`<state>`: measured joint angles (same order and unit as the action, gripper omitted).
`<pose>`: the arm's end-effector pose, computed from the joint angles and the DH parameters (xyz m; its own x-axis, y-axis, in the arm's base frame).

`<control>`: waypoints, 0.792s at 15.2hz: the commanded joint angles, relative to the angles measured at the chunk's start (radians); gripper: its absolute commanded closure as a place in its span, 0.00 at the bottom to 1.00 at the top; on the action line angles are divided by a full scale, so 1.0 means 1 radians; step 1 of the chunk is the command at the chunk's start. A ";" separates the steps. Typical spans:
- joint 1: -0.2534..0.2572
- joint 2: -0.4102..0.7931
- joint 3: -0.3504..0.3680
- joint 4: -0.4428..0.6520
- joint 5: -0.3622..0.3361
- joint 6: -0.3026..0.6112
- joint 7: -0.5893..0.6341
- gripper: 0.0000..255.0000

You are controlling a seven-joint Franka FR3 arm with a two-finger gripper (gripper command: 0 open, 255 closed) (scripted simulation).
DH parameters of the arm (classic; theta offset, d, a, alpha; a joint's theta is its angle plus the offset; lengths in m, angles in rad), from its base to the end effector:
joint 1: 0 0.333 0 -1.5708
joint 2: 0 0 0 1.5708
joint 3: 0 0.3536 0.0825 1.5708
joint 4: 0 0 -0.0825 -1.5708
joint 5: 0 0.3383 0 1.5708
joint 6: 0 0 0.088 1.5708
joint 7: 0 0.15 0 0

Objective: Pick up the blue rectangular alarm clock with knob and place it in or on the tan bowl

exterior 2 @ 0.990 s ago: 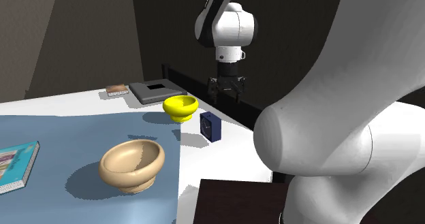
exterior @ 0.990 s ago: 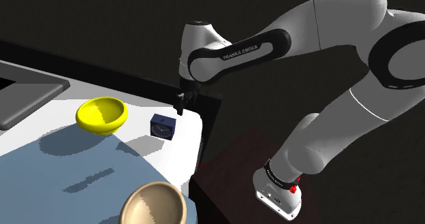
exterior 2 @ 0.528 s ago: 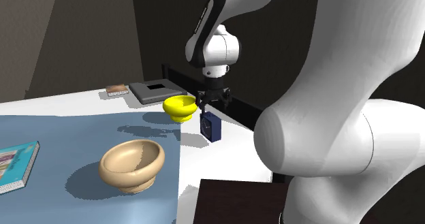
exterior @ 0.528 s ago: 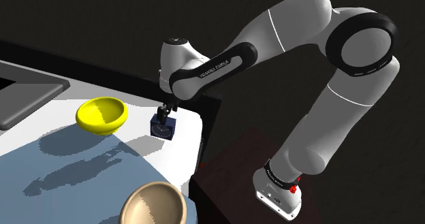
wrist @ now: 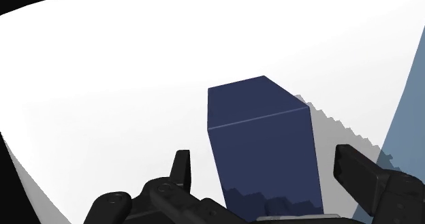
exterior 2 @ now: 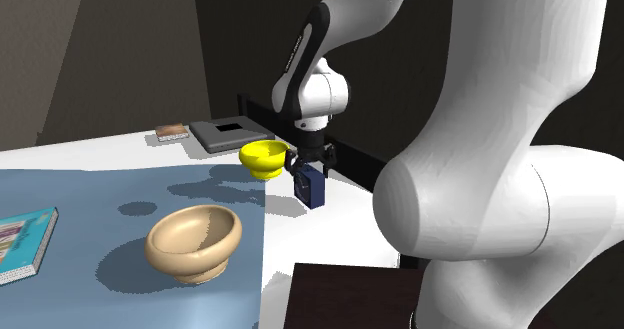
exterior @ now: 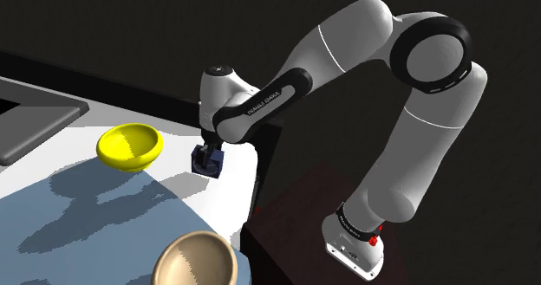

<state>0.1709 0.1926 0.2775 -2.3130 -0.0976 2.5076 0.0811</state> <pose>0.4557 0.2168 0.2949 0.9045 0.4264 0.0115 0.4264 -0.9045 0.0053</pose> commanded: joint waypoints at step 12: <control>0.001 0.012 -0.003 0.001 -0.006 0.012 0.003 1.00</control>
<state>0.1719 0.2045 0.2754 -2.3120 -0.1038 2.5192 0.0838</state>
